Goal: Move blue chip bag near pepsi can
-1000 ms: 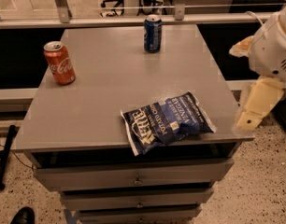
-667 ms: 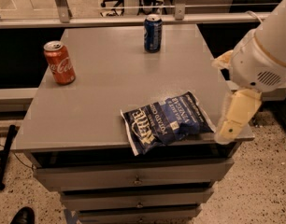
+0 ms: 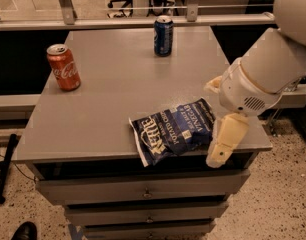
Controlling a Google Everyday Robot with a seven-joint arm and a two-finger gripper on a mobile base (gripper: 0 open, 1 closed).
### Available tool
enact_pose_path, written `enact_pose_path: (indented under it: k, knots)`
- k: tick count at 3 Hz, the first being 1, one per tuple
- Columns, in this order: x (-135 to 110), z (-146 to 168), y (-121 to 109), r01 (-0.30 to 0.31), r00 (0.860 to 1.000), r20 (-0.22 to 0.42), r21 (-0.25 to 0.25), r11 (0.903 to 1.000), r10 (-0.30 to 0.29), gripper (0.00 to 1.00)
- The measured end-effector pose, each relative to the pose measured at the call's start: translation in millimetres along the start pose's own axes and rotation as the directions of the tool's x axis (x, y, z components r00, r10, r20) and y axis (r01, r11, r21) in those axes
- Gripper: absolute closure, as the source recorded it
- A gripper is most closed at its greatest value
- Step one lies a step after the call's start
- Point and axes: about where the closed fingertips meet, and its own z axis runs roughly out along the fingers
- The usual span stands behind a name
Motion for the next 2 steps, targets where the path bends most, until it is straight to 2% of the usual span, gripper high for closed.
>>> enact_pose_path:
  k: [1,2]
  knots:
    - [-6.7,22.9,-2.6,0.016,0.999,0.042,-0.003,0.9999,-0.016,0.00]
    - [-11.1,37.8,-10.5,0.028,0.997,0.076,0.027,0.9992,-0.030,0.18]
